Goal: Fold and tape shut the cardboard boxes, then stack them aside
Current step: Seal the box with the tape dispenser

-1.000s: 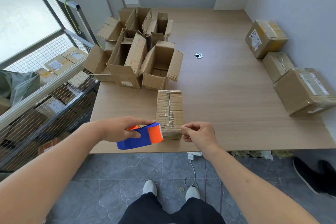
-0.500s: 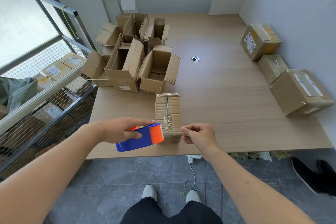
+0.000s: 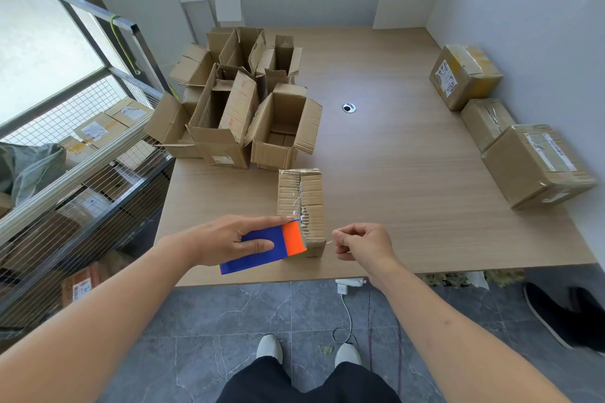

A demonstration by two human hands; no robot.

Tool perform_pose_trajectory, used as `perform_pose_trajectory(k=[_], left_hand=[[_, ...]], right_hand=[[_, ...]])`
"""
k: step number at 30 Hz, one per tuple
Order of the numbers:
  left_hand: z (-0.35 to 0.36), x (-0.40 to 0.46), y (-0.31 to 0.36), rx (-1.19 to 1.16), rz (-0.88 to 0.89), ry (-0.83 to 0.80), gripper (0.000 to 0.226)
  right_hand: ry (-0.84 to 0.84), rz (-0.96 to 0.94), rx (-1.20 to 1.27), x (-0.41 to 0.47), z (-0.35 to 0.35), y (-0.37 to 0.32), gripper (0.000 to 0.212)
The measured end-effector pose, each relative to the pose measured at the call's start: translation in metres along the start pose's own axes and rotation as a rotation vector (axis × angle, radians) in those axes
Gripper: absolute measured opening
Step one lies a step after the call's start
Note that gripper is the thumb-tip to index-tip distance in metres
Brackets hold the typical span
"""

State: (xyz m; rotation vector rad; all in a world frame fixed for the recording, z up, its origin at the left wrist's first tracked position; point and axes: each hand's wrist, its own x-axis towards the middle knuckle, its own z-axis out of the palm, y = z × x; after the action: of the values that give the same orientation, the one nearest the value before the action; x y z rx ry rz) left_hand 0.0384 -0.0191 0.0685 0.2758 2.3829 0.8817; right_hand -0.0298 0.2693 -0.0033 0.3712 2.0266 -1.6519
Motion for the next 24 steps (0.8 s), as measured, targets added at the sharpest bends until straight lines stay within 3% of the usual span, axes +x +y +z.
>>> perform_pose_trajectory(k=[13,24], left_hand=[[-0.002,-0.014,-0.033,0.024,-0.09,-0.05,0.051],[-0.001,0.001,-0.051,-0.015,-0.132,-0.082,0.051]], right_hand=[[0.039,-0.002,-0.053,-0.007,0.012,0.008,0.008],[0.178,-0.044,-0.077,-0.007,0.03,0.014,0.014]])
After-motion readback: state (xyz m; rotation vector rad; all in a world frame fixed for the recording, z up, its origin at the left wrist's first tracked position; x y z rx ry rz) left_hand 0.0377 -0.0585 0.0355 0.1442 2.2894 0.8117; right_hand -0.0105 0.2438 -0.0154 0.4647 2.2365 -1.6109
